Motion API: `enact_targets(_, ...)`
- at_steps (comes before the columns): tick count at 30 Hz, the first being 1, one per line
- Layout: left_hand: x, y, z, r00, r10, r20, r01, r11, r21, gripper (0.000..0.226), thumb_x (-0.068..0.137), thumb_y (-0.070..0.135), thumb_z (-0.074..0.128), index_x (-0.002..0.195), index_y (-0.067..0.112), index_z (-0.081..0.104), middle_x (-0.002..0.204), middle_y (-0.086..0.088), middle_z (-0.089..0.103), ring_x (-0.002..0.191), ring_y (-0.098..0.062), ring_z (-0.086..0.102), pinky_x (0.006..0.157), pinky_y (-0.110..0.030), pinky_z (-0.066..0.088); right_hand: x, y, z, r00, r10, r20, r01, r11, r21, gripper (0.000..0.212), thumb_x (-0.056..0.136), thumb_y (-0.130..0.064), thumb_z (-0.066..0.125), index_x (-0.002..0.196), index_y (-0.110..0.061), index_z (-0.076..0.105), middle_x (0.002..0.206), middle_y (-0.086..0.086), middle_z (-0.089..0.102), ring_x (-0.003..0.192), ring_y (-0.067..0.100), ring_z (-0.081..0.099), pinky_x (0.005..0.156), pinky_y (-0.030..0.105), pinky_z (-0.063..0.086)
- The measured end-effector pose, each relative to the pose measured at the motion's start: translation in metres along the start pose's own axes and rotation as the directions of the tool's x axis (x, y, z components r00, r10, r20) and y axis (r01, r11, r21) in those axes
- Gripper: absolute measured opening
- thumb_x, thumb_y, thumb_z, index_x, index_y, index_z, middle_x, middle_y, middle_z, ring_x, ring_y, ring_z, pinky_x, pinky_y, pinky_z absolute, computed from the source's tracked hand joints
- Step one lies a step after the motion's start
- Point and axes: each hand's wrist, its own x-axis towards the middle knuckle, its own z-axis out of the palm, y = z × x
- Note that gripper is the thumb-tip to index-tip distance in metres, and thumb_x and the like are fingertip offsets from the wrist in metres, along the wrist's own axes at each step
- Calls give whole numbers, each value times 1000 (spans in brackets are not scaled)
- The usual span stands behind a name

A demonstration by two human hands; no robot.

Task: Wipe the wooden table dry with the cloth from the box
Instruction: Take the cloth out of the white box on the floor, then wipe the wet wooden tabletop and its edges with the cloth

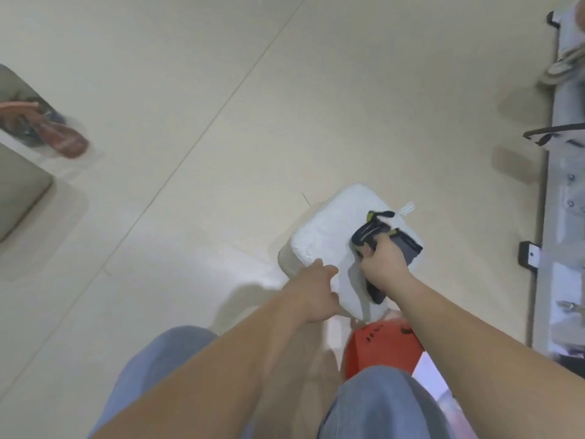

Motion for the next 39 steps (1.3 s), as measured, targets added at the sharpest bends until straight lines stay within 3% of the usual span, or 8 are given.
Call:
enact_targets(4,-85,28,-49,981,-115,-153,72,963,-261,47,98,20,54,144,22,53,141,3,58,126,-19,58,98,-24,45,-66,-55,-64,984,86,156,-128,950,285,15,107,-23,47,111,-10,53,108,8,62,93,24,57,77,35,44)
enact_targets(9,-209,101,-127,906,-279,-320,56,825,-562,25,94,16,54,115,27,63,101,10,68,98,-15,66,88,-29,51,-189,-163,-146,926,-28,376,-182,841,510,22,104,-31,53,111,-12,61,109,9,74,103,25,71,92,44,58)
enact_targets(13,-334,146,-184,780,-419,-465,-61,689,-723,7,91,19,59,88,26,60,90,3,66,73,-5,61,73,-25,50,-300,-241,-223,902,-172,396,-70,846,528,20,101,-28,51,104,-11,60,95,3,70,88,16,66,78,32,51)
enact_targets(18,-492,194,-199,735,-525,-430,-160,481,-862,16,94,34,68,107,28,60,97,6,68,75,4,66,73,-21,49,-426,-301,-295,811,-366,456,114,864,491,18,98,-22,52,95,-6,56,78,-2,60,64,6,57,60,22,45)
enact_targets(25,-669,237,-145,546,-730,-411,-362,237,-902,56,69,60,72,113,28,59,108,1,73,99,-10,73,98,-44,56,-600,-317,-322,572,-538,619,320,841,435,21,94,-25,54,87,-6,51,70,-5,54,63,12,52,62,29,41)
enact_targets(30,-773,240,-77,394,-798,-455,-489,237,-839,27,87,37,78,99,20,60,75,8,72,69,-13,68,60,-20,53,-714,-303,-305,311,-546,778,454,805,383,34,82,-31,65,85,-2,49,77,2,54,74,20,56,72,37,43)
enact_targets(34,-843,226,1,270,-882,-387,-548,190,-814,40,70,58,79,96,29,68,93,7,75,94,-11,72,81,-32,55,-800,-273,-282,156,-471,868,536,779,326,42,80,-39,70,84,-3,49,81,6,56,77,23,58,77,42,46)
enact_targets(39,-929,211,111,127,-966,-226,-716,68,-695,16,98,37,64,99,24,73,95,4,80,96,-15,74,94,-40,54,-916,-222,-239,-35,-356,934,606,736,303,22,99,-28,66,90,-9,59,82,9,60,59,14,55,75,42,54)
